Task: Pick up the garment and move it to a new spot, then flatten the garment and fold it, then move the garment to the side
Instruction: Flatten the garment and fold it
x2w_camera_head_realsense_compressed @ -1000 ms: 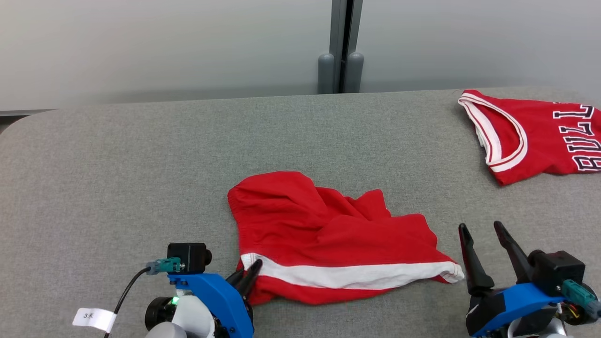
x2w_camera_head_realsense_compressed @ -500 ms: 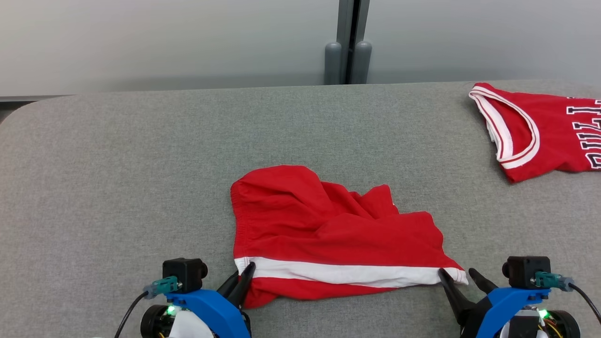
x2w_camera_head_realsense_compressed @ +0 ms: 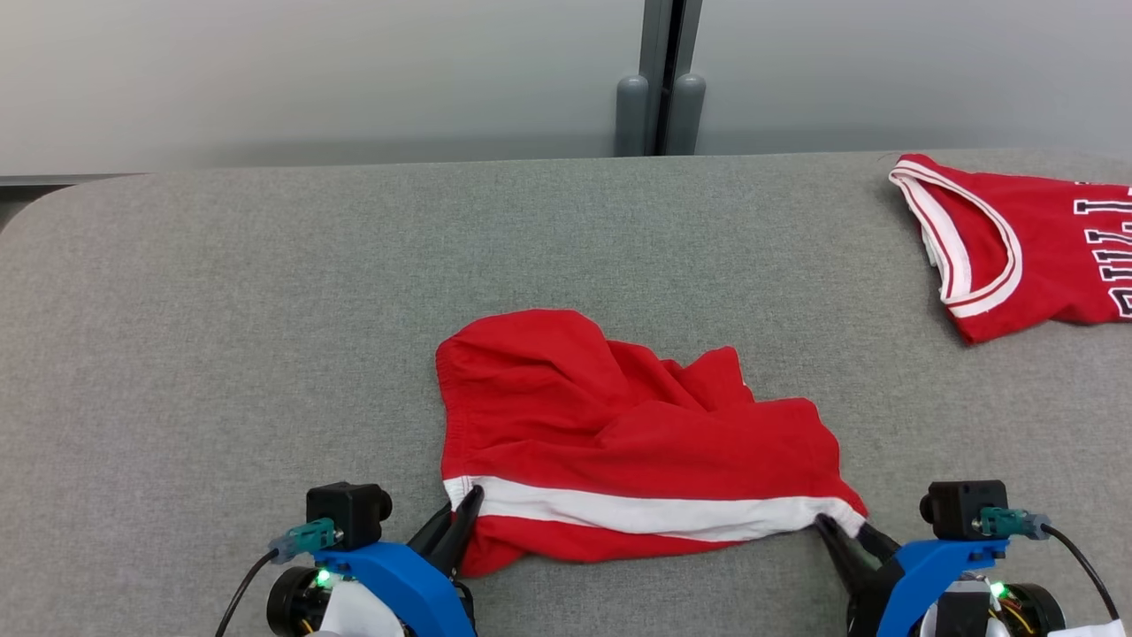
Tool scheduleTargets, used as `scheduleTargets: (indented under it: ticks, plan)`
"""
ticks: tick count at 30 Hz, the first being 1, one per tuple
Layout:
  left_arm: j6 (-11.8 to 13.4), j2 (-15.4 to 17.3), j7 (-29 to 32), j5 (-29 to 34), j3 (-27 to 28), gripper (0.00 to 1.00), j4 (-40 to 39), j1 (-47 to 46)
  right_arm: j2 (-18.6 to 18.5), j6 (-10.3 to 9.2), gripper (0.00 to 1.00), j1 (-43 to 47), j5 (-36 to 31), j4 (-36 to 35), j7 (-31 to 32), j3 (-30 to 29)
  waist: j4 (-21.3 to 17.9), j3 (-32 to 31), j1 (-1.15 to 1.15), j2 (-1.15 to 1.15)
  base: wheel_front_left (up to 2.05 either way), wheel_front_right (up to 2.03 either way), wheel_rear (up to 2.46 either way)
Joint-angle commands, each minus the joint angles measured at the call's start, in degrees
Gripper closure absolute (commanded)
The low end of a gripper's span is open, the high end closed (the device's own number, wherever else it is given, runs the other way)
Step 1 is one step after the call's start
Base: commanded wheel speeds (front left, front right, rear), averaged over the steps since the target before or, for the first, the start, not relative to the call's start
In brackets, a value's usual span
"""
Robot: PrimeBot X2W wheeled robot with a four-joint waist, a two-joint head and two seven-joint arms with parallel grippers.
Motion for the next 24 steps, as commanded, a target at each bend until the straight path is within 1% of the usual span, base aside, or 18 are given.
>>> scheduleTargets:
  ticks: [1, 3, 7, 11, 14, 17, 20, 24]
  plan:
    - [-0.28, 0.29, -0.55, 0.26, 0.18, 1.0, -0.04, -0.65, -0.09, 0.03, 1.0, -0.89, 0.29, -0.15, -0.56, 0.24, -0.06, 0.01, 0.0, 0.0, 0.0, 0.0, 0.0]
    - [-0.32, 0.3, -1.0, 0.13, 0.29, 1.0, -0.21, -0.7, -0.11, 0.02, 1.0, -1.1, 0.3, -0.53, -1.68, -0.01, -0.14, -0.04, 0.0, 0.0, 0.0, 0.0, 0.0]
    - [-0.8, 0.35, -3.84, 0.23, 0.95, 1.0, -1.38, -1.07, -0.07, 0.03, 1.0, -1.73, -0.3, -3.06, -5.26, 0.15, -0.24, -0.25, 0.0, 0.0, 0.0, 0.0, 0.0]
    - [-1.45, 0.82, -6.77, -0.87, 2.19, 1.0, -4.81, -1.08, -0.1, 0.02, 1.0, -2.16, -1.79, -8.19, -7.27, -0.39, -0.37, -0.6, 0.0, 0.0, 0.0, 0.0, 0.0]
    - [-1.97, 1.84, -7.5, -1.99, 2.83, 1.0, -9.19, -1.3, -0.09, 0.03, 1.0, -1.78, -3.81, -13.47, -6.27, -1.16, -0.36, -1.05, 0.0, 0.0, 0.0, 0.0, 0.0]
    - [-2.5, 3.64, -6.54, -3.15, 3.43, 1.0, -14.85, -2.19, -0.08, 0.02, 1.0, -1.76, -6.17, -19.74, -4.01, -1.41, -0.33, -1.32, 0.0, 0.0, 0.0, 0.0, 0.0]
    - [-2.77, 5.6, -4.3, -5.69, 4.35, 1.0, -21.27, -3.97, -0.24, 0.03, 1.0, -3.28, -8.55, -26.22, -1.26, -1.06, -0.3, -1.27, 0.0, 0.0, 0.0, 0.0, 0.0]
    - [-3.0, 7.81, 1.64, -11.72, 5.6, 1.0, -29.25, -8.33, -3.11, 0.03, 1.0, -7.8, -9.56, -33.51, 2.64, 0.24, -0.53, -0.01, 0.0, 0.0, 0.0, 0.0, 0.0]
